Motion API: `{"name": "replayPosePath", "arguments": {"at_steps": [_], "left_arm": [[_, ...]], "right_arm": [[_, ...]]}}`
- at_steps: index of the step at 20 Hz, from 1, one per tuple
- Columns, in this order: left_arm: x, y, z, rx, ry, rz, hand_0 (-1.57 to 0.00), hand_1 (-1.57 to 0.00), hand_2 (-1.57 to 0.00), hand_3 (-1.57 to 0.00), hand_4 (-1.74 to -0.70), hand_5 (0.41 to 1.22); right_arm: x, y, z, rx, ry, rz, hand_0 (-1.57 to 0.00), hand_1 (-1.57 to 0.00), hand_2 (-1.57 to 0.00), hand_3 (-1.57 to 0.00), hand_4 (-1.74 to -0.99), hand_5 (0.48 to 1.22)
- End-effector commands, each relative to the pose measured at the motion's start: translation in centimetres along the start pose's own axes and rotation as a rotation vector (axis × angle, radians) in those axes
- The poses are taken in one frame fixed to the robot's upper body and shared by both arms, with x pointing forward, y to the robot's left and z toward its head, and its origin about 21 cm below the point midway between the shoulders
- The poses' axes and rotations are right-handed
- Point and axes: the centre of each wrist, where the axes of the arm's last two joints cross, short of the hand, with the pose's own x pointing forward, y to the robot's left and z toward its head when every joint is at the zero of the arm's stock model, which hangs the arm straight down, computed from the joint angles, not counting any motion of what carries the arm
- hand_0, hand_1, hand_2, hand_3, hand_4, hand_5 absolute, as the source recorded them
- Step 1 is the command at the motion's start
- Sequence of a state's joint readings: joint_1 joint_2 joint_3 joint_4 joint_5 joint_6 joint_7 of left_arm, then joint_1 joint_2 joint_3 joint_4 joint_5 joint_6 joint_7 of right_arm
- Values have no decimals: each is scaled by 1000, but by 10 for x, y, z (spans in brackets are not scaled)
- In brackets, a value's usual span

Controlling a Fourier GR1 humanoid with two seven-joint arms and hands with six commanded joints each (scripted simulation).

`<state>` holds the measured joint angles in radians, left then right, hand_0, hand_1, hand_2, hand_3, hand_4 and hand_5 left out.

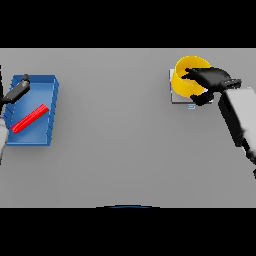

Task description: Pick up the red beaker and tilt it to pour out 1 green nut into yellow bowl. Pick up the yellow bowl and place it on the metallic measuring scale.

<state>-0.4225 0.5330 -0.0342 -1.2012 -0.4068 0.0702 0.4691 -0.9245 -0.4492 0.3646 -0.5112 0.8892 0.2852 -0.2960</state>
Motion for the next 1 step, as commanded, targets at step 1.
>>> {"name": "replayPosePath", "arguments": {"at_steps": [1], "left_arm": [[0,-2,0,-7,4,-1,1,1,1,1,-726,665]], "right_arm": [[0,2,-1,4,8,-3,-21,-19,-25,-146,-1478,738]]}}
